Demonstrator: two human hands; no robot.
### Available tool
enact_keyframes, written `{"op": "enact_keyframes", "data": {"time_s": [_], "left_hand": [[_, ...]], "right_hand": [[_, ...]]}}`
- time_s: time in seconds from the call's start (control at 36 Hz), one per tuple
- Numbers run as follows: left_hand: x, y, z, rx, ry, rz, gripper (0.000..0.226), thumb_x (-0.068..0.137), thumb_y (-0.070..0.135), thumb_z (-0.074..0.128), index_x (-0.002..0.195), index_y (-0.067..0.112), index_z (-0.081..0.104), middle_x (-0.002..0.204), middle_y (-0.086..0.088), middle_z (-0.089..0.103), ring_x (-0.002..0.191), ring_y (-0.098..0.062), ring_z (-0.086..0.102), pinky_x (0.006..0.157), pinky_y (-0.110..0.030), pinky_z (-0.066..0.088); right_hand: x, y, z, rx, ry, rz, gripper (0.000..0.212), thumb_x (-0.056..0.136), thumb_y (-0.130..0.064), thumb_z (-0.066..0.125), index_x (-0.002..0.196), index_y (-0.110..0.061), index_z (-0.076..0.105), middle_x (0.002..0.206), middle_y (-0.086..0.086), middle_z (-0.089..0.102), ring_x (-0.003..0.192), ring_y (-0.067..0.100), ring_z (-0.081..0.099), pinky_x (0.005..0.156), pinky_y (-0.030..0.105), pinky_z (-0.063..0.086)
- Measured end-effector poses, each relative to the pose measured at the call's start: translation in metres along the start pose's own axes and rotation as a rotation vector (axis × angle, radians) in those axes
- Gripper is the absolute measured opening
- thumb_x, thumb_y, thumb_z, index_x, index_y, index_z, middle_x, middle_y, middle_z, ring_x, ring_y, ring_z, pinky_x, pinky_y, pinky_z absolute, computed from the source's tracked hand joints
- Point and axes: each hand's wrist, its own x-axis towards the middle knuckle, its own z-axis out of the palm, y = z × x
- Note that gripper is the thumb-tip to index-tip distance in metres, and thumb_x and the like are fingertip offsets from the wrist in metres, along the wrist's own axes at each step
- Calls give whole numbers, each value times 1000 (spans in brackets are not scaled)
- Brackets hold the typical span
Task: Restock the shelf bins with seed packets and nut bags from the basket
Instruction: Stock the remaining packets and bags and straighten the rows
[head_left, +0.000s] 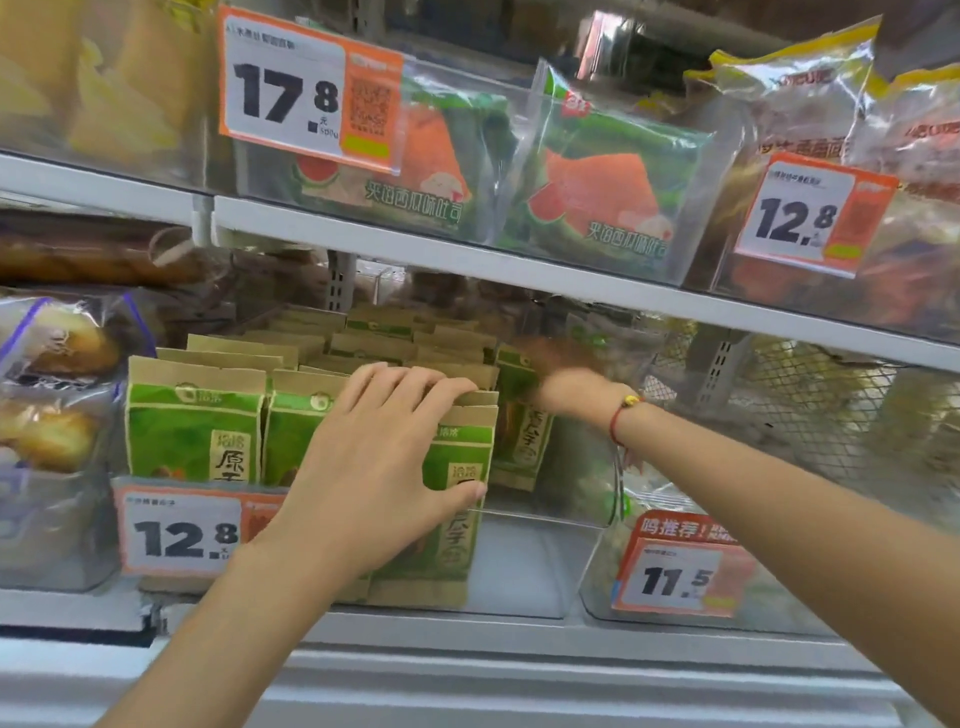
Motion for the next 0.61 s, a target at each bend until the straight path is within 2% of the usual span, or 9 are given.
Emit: {"op": "enact_keyframes", "data": {"time_s": [0.08,0.17,0.31,0.42,0.53,0.61], "left_hand": [[0,-1,2,6,6,-1,72,71,77,37,132,38,35,126,16,48,119,-10,40,109,-26,10],[0,-1,3,8,16,4,72,70,77,35,131,38,35,124,16,49,117,-10,42,108,-27,12],[0,0,3,16,22,11,71,71,75,37,129,35,40,121,14,51,114,-12,45,108,-29,15],[0,-1,3,23,19,15,70,71,75,38,129,35,39,120,14,51,114,-12,45,108,-28,14],[0,0,2,27,6,10,71,71,75,38,130,36,39,122,14,51,116,-12,44,108,-28,13],[0,0,1,19,-10,5,72,70,76,36,130,37,38,123,14,50,117,-11,43,108,-27,11]], "right_hand": [[16,-1,0,-81,-2,16,63,89,-16,61,145,-26,35,144,10,44,126,31,48,103,42,41],[23,-4,-2,-114,-4,14,68,87,-8,57,147,-26,28,147,11,40,128,33,45,103,45,39],[-12,-13,2,-190,-30,28,60,91,-10,52,145,-12,26,146,16,35,133,33,36,107,41,32],[-36,-13,1,-238,-1,11,42,90,-16,53,131,-10,42,130,13,50,120,30,50,89,34,43],[-17,-19,1,-151,-62,88,58,93,-12,48,145,-14,25,147,13,33,134,32,35,108,41,31],[9,-17,3,-118,-16,121,56,90,-7,52,143,-12,33,143,14,40,133,33,38,105,41,34]]}}
